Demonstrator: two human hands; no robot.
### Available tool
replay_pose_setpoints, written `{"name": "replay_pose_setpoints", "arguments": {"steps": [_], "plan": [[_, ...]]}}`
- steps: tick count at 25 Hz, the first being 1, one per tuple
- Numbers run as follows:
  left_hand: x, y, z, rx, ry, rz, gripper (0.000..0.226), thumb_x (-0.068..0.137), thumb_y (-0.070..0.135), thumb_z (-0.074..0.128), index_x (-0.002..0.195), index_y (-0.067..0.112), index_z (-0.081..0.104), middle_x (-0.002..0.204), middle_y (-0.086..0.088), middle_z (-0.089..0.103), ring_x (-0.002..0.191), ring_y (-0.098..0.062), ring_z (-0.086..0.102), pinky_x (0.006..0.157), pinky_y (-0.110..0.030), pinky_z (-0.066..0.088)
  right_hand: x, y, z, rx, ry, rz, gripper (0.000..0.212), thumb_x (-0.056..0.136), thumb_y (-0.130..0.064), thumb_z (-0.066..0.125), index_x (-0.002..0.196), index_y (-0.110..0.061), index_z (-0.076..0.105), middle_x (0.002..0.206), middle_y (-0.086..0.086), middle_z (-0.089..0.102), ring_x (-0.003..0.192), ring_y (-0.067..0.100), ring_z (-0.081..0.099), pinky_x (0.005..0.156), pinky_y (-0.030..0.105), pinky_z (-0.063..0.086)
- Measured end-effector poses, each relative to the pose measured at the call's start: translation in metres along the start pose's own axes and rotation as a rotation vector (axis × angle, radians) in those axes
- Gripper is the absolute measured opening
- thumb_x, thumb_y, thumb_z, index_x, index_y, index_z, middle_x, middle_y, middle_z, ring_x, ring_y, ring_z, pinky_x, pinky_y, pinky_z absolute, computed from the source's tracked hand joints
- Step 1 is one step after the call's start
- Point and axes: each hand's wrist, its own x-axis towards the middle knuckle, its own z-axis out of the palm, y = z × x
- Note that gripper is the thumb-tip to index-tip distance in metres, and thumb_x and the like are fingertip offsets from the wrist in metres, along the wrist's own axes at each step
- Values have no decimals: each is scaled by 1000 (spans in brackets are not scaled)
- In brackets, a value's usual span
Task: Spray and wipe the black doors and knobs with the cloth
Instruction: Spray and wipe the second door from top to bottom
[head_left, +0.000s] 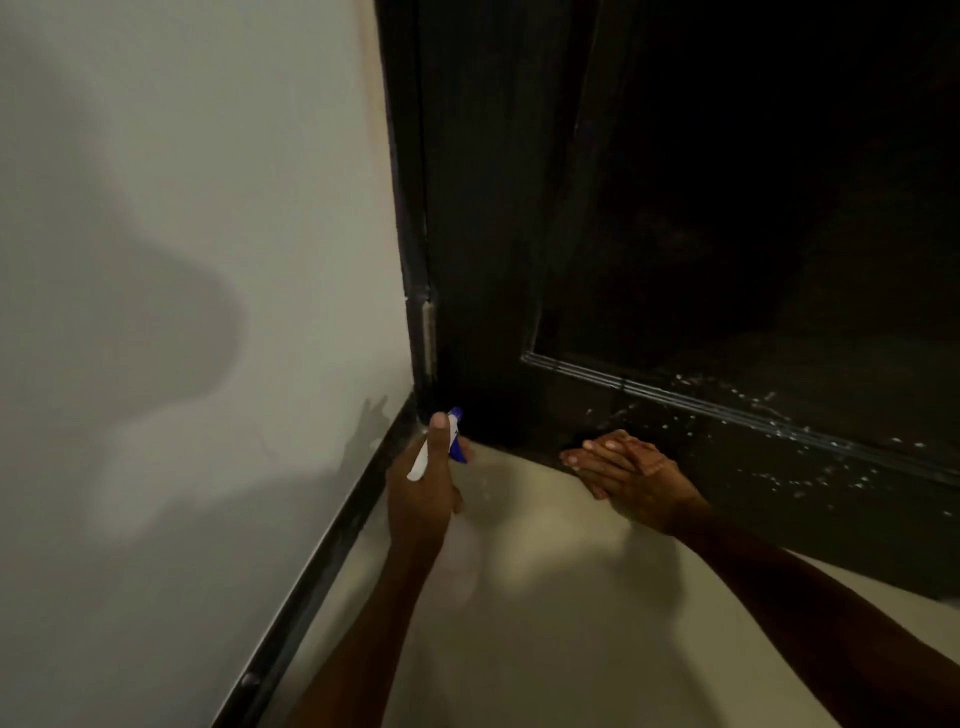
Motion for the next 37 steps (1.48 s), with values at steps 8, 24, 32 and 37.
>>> {"name": "replay_pose_setpoints", "arguments": {"steps": [8,24,32,37], "plan": [[-23,3,26,120,-80,97,75,81,78,35,89,16,75,72,-9,72,61,-26,63,60,-34,55,-28,11,-13,169,32,90,77,107,-25,33,159,-22,-24,164,1,-35,152,25,-28,118,50,-26],[-25,9,45,47,-9,33,55,97,57,39,100,12,71,82,-4,72,52,-9,59,44,-17,47,-53,77,-19,244,506,306,96,89,-16,70,166,-23,14,174,3,-6,159,22,-11,127,43,-15],[-27,21,50,61,-52,15,61,86,70,41,87,17,72,81,-2,75,63,-19,65,56,-29,50,-19,56,-34,262,599,374,86,87,-9,36,166,-21,6,174,4,5,160,23,-9,128,47,-5],[7,41,45,16,-42,15,60,88,67,48,82,10,68,71,-5,70,61,-17,64,63,-26,54,24,45,-56,264,625,348,81,85,-16,27,165,-19,12,174,3,-5,160,24,-9,128,46,-9]]}}
